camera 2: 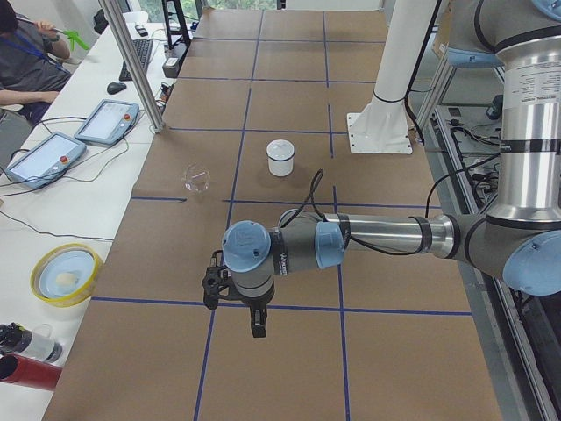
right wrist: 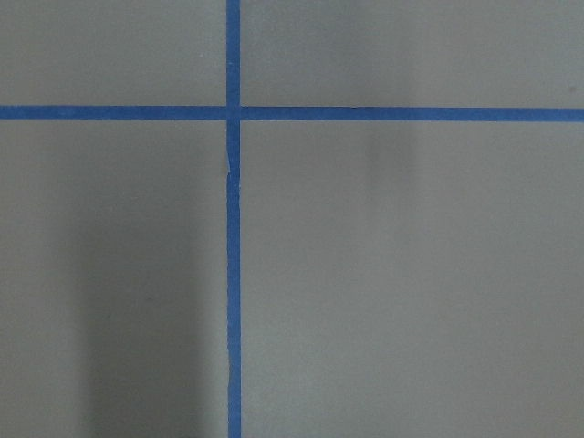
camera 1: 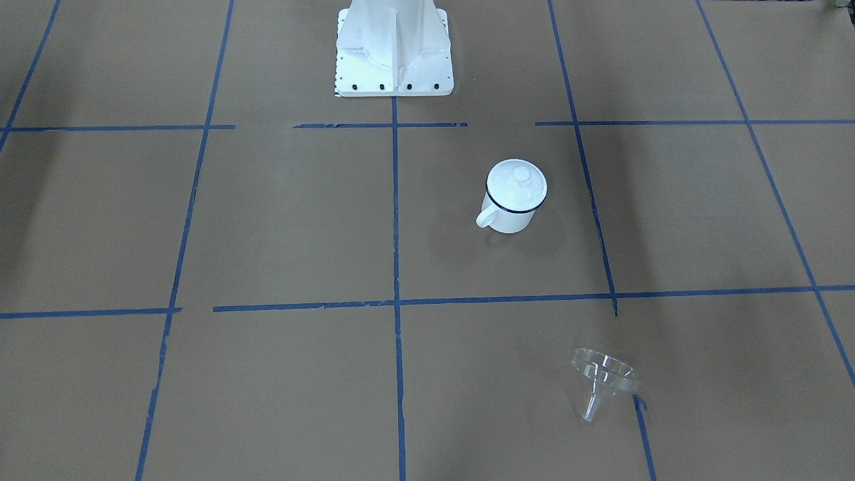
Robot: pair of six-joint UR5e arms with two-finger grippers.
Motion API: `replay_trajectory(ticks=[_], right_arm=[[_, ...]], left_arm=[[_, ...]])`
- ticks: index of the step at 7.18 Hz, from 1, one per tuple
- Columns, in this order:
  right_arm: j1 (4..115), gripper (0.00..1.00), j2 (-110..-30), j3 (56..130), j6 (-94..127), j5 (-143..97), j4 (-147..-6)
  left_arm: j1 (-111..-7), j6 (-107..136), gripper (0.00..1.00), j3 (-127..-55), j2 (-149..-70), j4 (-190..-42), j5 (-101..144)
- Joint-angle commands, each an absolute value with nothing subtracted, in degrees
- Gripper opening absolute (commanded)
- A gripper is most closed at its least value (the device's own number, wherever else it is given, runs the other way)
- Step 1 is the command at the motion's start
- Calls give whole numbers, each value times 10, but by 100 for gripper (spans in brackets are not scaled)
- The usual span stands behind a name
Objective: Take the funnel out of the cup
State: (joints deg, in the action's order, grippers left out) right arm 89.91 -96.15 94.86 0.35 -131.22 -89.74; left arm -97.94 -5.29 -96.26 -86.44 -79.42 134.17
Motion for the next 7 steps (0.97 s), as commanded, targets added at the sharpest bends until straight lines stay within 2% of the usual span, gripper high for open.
replay_trajectory(ticks=[1,3,7], right_arm=[[899,100,-962,949,4,-1312,-897],[899,100,-962,948,4,-1312,-897],[899,100,-962,948,4,-1312,-897]], left_arm=[[-977,-47,100,-963,-869,-795,1336],[-977,-47,100,-967,-869,-844,1340],[-977,-47,100,-969,-869,-845,1340]])
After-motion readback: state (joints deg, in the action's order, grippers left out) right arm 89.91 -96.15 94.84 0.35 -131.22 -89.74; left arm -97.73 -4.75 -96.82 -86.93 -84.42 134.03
